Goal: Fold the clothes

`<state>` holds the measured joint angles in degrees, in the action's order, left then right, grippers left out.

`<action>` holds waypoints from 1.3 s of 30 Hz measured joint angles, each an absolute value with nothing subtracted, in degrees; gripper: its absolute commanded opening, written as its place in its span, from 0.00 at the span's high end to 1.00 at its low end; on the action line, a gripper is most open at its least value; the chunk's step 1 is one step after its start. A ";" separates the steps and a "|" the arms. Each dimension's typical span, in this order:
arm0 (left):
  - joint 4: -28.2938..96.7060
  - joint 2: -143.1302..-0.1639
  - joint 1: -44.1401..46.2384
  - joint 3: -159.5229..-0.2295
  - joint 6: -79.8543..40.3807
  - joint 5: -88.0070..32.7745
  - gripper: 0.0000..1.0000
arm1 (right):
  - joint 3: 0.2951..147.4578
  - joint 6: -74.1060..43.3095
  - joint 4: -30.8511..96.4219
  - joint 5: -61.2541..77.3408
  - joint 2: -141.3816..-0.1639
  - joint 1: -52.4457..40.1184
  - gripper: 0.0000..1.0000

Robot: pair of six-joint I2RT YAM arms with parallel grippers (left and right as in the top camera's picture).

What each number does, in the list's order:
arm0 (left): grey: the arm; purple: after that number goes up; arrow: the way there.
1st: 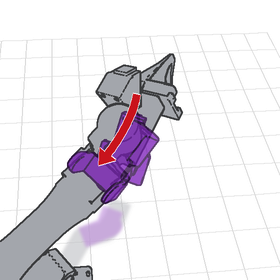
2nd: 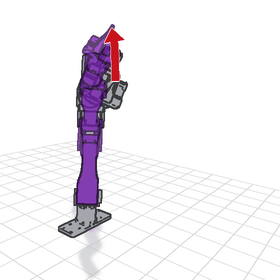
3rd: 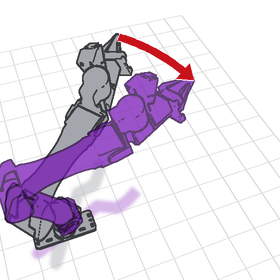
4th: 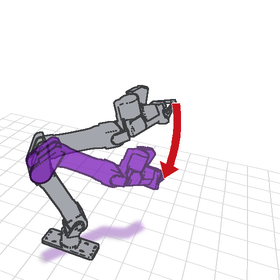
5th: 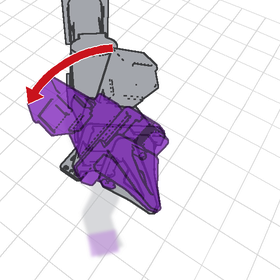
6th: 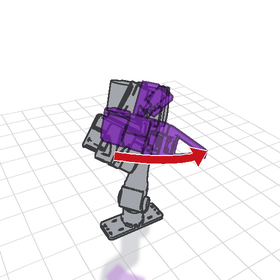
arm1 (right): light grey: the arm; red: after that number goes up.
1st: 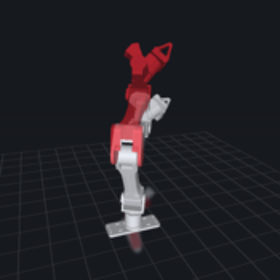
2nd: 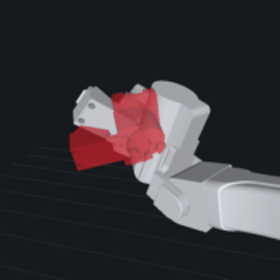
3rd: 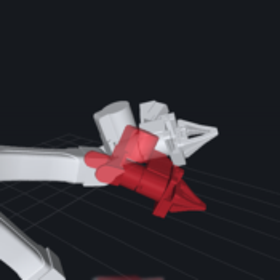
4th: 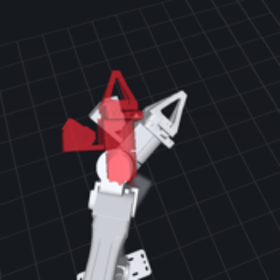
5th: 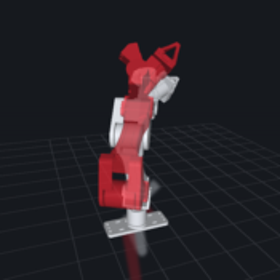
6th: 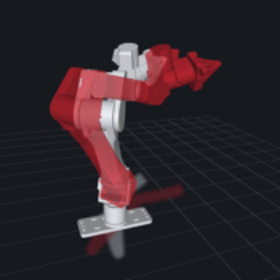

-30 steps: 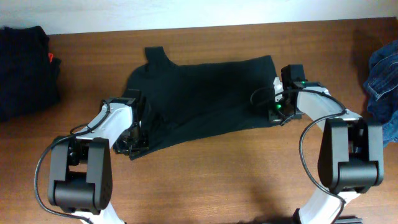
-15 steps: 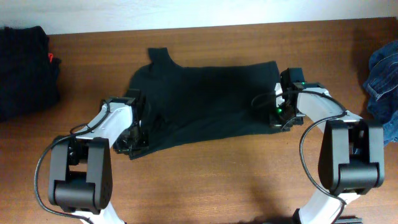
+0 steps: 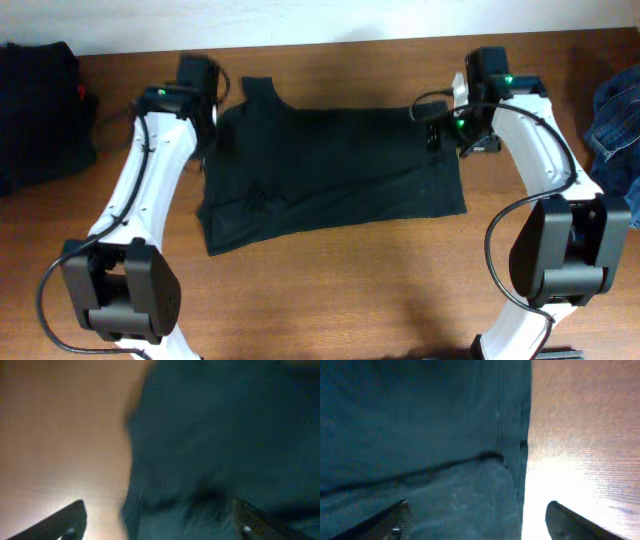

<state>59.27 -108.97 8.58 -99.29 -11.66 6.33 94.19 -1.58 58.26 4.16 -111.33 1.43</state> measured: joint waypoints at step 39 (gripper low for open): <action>8.12 -133.64 5.48 -100.95 -2.33 -12.73 0.25 | 94.91 -1.04 30.57 4.12 -122.50 1.43 0.14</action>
<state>8.12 -133.64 5.48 -100.95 -2.33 -12.73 94.91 -1.04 30.57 4.12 -122.50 1.43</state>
